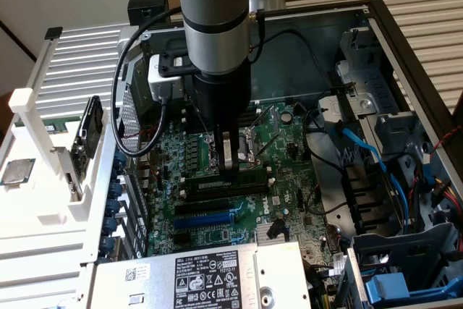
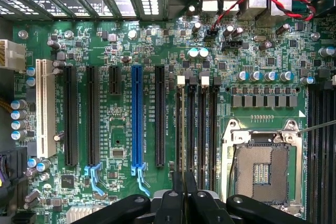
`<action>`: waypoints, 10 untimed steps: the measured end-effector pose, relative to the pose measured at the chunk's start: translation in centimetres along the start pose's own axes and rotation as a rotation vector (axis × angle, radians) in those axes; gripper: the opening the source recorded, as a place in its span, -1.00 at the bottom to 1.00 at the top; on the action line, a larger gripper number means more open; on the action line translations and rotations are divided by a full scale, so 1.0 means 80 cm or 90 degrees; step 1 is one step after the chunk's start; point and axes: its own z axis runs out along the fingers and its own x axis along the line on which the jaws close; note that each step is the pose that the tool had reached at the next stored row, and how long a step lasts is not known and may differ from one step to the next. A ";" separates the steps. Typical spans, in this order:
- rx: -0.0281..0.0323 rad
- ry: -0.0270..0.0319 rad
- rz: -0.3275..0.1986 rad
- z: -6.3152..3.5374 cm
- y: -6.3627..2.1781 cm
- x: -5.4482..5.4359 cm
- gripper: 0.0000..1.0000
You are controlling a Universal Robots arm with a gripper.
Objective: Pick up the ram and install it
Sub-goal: 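Insert the ram into the slot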
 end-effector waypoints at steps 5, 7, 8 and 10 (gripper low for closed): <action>0.0000 0.0000 0.000 0.000 0.000 0.000 -0.73; 0.0000 0.0000 0.000 0.000 0.000 0.000 -0.59; 0.0000 0.0000 0.000 0.000 0.000 0.000 -0.59; 0.0000 0.0000 0.000 0.000 0.000 0.000 -0.59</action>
